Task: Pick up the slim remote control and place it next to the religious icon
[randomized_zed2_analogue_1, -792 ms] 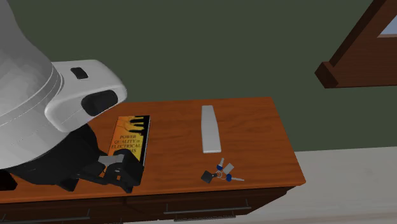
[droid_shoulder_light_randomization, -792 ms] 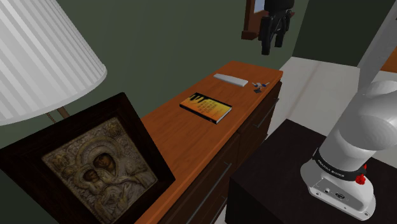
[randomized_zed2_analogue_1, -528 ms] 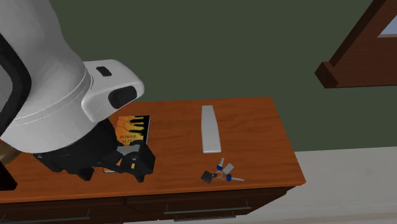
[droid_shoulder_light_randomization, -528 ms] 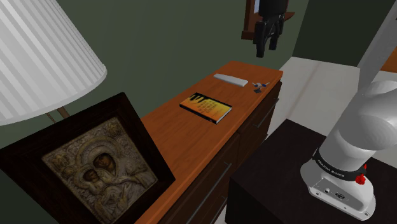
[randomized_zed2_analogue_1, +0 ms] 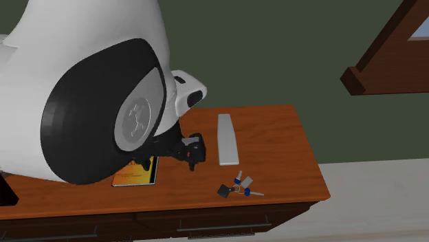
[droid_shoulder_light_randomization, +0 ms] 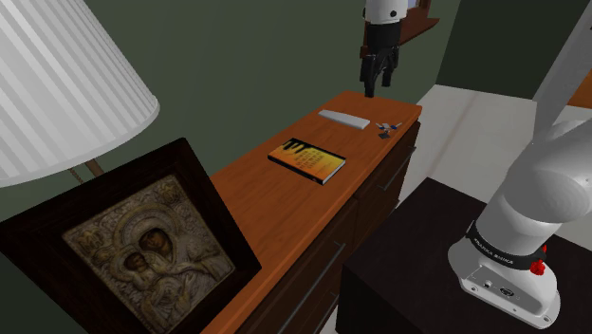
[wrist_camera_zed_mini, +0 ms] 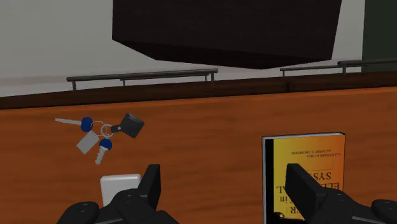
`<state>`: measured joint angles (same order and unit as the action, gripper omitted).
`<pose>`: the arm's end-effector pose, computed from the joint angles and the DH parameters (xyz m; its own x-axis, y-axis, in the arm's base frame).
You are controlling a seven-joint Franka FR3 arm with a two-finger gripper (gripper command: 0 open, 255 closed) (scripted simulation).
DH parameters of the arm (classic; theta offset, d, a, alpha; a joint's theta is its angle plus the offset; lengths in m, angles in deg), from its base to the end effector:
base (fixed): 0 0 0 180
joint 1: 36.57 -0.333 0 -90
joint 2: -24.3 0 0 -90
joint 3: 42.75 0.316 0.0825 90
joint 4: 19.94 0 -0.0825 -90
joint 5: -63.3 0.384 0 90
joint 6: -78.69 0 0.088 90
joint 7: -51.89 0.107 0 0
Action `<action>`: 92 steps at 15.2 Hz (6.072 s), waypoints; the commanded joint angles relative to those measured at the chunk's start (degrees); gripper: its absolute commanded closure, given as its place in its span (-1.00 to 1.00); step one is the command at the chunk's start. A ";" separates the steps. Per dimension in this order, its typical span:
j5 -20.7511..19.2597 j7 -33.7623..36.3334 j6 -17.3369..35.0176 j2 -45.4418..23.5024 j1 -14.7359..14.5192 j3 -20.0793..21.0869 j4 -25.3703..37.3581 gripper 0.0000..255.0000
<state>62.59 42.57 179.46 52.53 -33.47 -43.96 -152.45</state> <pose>0.3957 -0.0318 0.5234 0.9938 0.0929 -0.0608 0.0926 -0.9957 -0.0079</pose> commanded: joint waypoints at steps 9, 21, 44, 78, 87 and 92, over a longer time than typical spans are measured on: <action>-0.81 -6.51 13.96 -18.79 1.56 -3.92 6.42 -1.00; 2.22 -14.05 22.32 -43.31 4.09 -5.93 24.15 -1.00; 2.67 -14.34 27.37 -46.13 4.26 -5.75 21.90 1.00; 1.41 -13.67 4.97 -38.18 4.01 -6.14 36.40 1.00; 1.39 -13.69 -1.95 -38.11 4.07 -6.18 43.26 1.00; 1.45 -13.75 -5.98 -38.59 4.15 -6.22 47.76 1.00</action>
<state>64.06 28.81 174.30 13.82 -29.32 -50.18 -105.38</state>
